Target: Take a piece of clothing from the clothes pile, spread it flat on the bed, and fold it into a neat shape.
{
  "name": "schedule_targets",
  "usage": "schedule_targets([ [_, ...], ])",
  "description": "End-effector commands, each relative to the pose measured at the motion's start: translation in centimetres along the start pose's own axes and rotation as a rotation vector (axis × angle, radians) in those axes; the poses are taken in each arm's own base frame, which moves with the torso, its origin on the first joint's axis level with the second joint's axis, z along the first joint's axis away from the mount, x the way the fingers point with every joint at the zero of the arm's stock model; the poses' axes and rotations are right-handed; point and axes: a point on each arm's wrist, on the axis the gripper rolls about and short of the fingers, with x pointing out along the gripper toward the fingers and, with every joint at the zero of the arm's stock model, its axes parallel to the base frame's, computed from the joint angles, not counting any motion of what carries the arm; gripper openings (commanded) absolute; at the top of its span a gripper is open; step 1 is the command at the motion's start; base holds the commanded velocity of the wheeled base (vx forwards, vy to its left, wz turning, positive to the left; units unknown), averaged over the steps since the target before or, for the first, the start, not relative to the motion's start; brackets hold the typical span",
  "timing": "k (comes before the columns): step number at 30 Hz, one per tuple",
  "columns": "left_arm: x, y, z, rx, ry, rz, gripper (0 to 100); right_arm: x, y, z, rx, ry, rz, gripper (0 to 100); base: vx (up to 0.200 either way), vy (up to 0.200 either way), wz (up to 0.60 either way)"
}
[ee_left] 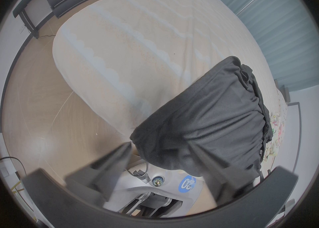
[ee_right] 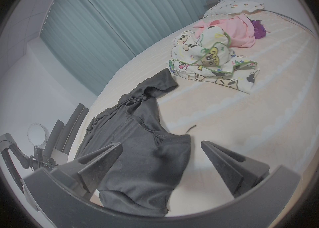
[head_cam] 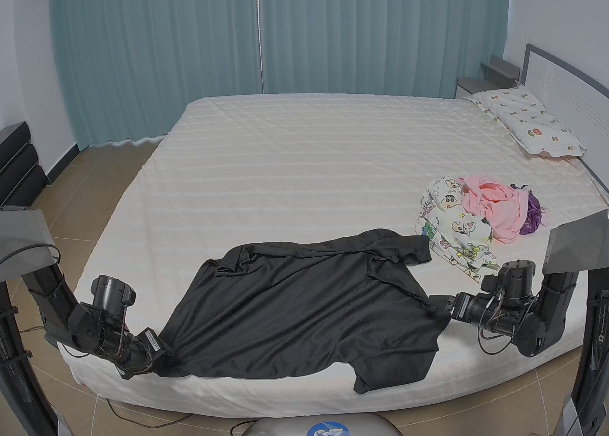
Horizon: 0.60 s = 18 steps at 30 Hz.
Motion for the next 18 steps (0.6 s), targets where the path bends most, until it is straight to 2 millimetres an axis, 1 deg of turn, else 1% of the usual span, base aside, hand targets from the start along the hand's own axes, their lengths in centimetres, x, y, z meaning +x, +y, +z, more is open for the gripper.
schedule_targets([
  [1, -0.9, 0.3, 1.1, -0.038, -0.033, -0.061, 100, 3.0, 3.0, 1.6, -0.038, -0.042, 0.011, 100, 0.0, 0.0, 0.0],
  [5, -2.3, 0.5, 2.6, -0.079, -0.054, -0.169, 100, 5.1, 6.7, 2.7, 0.015, -0.011, 0.055, 100, 0.0, 0.0, 0.0],
  [6, -2.3, 0.5, 2.6, -0.08, -0.054, -0.173, 100, 5.2, 6.9, 2.7, 0.018, -0.011, 0.058, 100, 0.0, 0.0, 0.0],
  [7, -2.5, 0.4, 2.7, -0.092, -0.034, -0.21, 100, 6.1, 8.2, 2.8, 0.071, 0.02, 0.069, 100, 0.0, 0.0, 0.0],
  [10, -2.8, -0.1, 3.2, -0.148, -0.033, -0.25, 100, 7.7, 10.3, 2.9, 0.177, 0.074, 0.076, 100, 0.0, 0.0, 0.0],
  [11, -2.8, -0.1, 3.2, -0.148, -0.033, -0.25, 100, 7.7, 10.3, 2.9, 0.177, 0.074, 0.076, 100, 0.0, 0.0, 0.0],
  [12, -3.1, -0.7, 3.7, -0.209, -0.051, -0.284, 100, 8.4, 11.5, 3.3, 0.266, 0.101, 0.07, 100, 0.0, 0.0, 0.0],
  [15, -3.2, -1.1, 4.2, -0.266, -0.077, -0.33, 100, 9.3, 12.4, 3.6, 0.343, 0.126, 0.05, 100, 0.0, 0.0, 0.0],
  [16, -3.1, -1.2, 4.2, -0.268, -0.079, -0.333, 100, 9.5, 12.4, 3.6, 0.349, 0.129, 0.043, 100, 0.0, 0.0, 0.0],
  [17, -3.1, -1.3, 4.4, -0.271, -0.094, -0.351, 100, 10.5, 12.2, 3.3, 0.362, 0.14, 0.016, 100, 0.0, 0.0, 0.0],
  [18, -3.1, -1.3, 4.4, -0.269, -0.099, -0.357, 100, 10.9, 12.0, 2.9, 0.363, 0.145, 0.002, 100, 0.0, 0.0, 0.0],
])
